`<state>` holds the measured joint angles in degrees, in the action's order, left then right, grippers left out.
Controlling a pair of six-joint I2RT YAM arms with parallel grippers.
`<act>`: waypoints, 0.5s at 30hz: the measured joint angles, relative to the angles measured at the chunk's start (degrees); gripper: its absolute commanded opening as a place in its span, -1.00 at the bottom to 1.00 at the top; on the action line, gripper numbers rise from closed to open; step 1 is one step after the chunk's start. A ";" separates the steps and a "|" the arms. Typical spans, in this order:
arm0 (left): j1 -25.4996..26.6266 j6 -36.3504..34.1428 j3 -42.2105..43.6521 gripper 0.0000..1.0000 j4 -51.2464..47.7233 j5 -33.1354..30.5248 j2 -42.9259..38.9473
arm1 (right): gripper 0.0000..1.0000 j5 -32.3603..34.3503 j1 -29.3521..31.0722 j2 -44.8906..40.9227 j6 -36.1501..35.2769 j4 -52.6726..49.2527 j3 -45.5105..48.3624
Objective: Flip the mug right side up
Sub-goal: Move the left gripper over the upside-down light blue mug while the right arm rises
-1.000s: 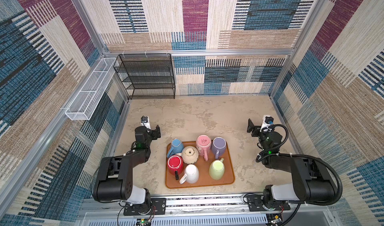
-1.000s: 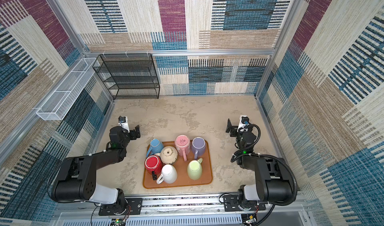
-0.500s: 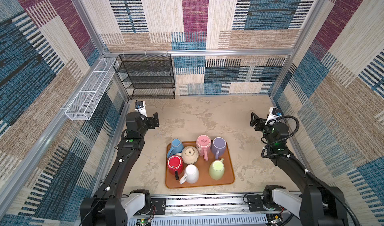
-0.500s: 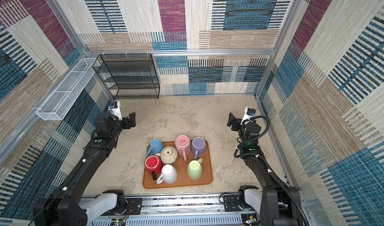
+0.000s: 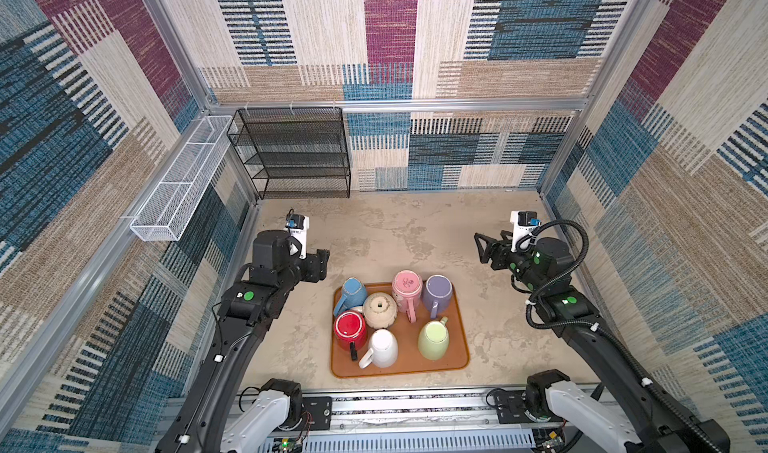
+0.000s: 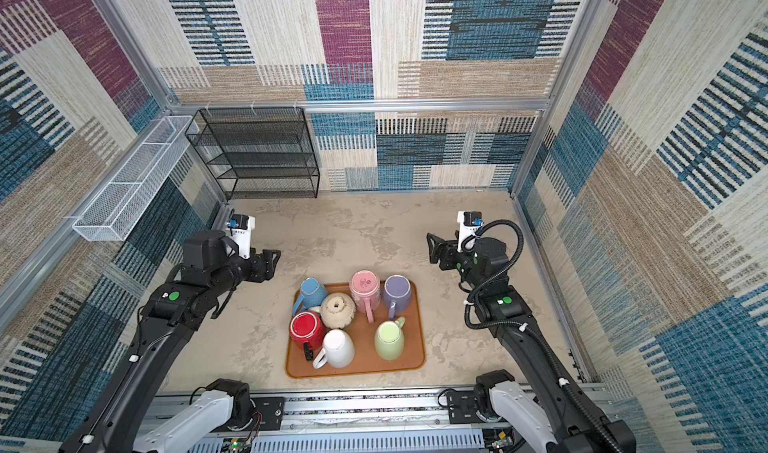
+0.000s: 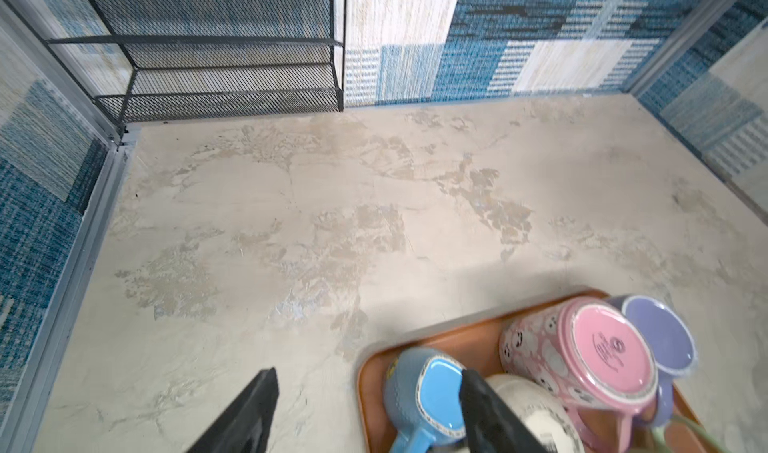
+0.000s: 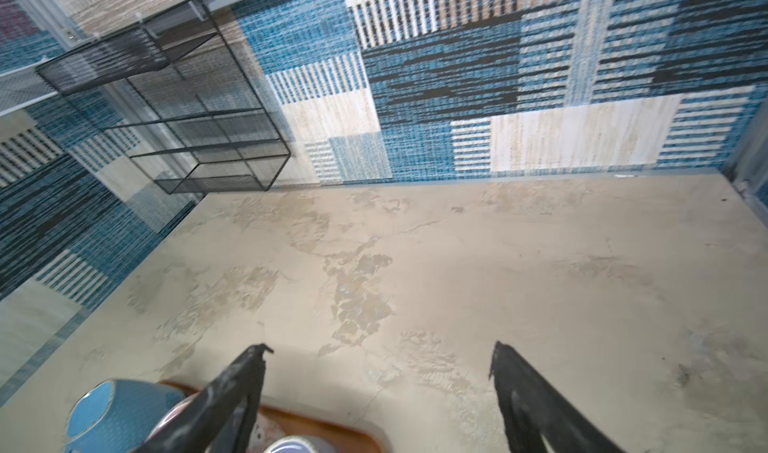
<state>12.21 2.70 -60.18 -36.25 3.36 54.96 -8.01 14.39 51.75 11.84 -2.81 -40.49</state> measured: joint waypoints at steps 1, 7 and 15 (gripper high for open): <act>0.83 -0.55 -0.46 0.39 -1.40 0.00 0.48 | 0.66 -0.46 1.07 -0.11 -0.04 -0.55 0.00; 4.76 -3.58 0.15 0.37 -6.49 -1.68 3.87 | 0.59 -1.79 6.99 1.27 -0.15 -2.34 0.42; 7.15 -6.86 6.03 0.30 -7.63 -3.28 2.32 | 0.51 -3.67 10.29 -0.59 -0.07 -1.68 2.84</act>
<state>19.35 -4.16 -54.15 -43.88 0.08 57.28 -11.68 24.69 51.16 11.77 -4.49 -37.65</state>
